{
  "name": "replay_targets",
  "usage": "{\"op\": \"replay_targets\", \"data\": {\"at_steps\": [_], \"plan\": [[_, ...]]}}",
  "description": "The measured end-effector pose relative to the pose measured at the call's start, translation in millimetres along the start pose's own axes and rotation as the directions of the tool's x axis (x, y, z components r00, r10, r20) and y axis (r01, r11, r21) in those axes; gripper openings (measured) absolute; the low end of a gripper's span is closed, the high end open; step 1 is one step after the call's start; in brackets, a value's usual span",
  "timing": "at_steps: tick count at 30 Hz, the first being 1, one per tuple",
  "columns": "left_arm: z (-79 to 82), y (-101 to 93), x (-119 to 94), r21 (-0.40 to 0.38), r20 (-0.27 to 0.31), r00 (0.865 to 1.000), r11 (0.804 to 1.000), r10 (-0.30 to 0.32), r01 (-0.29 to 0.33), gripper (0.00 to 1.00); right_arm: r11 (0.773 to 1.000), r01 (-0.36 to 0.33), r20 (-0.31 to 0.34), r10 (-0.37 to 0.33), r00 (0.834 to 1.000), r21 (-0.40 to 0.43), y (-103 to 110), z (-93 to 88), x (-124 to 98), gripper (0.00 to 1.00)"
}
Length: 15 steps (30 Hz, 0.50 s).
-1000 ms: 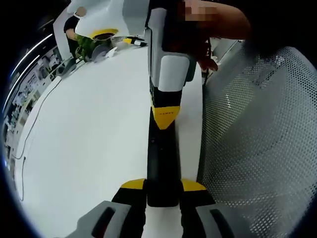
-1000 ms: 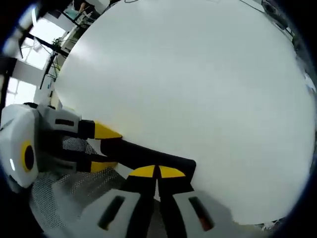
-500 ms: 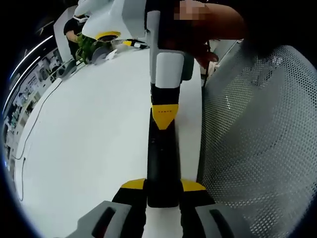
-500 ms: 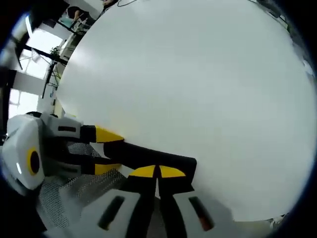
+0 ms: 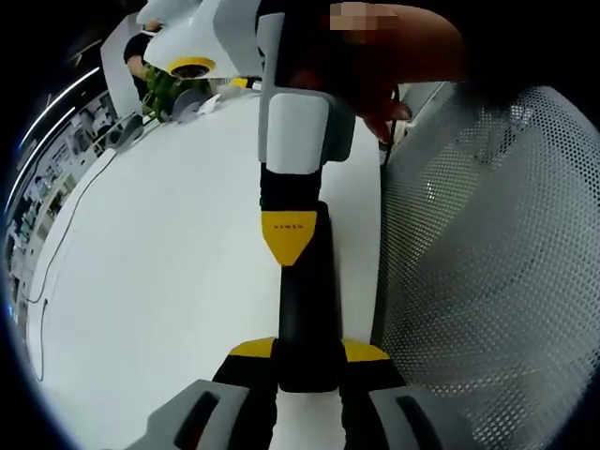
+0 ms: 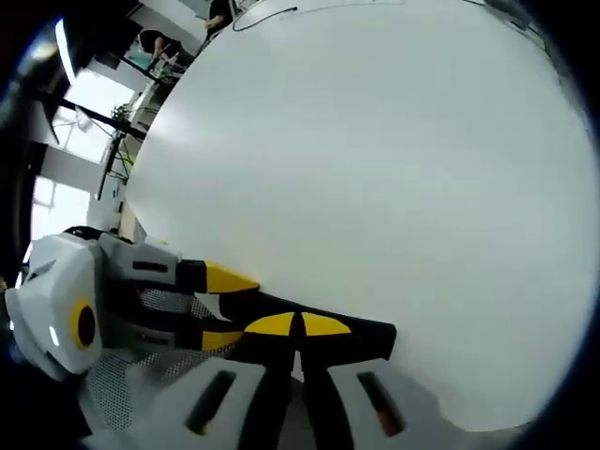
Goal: Press the specified remote control buttons in sequence, fully releasing each button before pressing the next.
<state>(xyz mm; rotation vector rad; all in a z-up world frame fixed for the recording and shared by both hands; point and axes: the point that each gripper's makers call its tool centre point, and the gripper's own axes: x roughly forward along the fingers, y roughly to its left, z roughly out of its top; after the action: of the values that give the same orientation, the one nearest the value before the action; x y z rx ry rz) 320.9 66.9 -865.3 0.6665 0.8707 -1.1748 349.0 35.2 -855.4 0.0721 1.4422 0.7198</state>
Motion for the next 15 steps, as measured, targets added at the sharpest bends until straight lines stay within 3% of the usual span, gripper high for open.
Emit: {"op": "replay_targets", "data": {"at_steps": [15], "plan": [[0.5,0.0,-0.4,-0.014,0.002,1.000,1.000,-0.002,0.002,0.24,0.996,0.056,0.007,-0.056,0.998,-0.072,0.0,2.0,5.7,0.00]]}}
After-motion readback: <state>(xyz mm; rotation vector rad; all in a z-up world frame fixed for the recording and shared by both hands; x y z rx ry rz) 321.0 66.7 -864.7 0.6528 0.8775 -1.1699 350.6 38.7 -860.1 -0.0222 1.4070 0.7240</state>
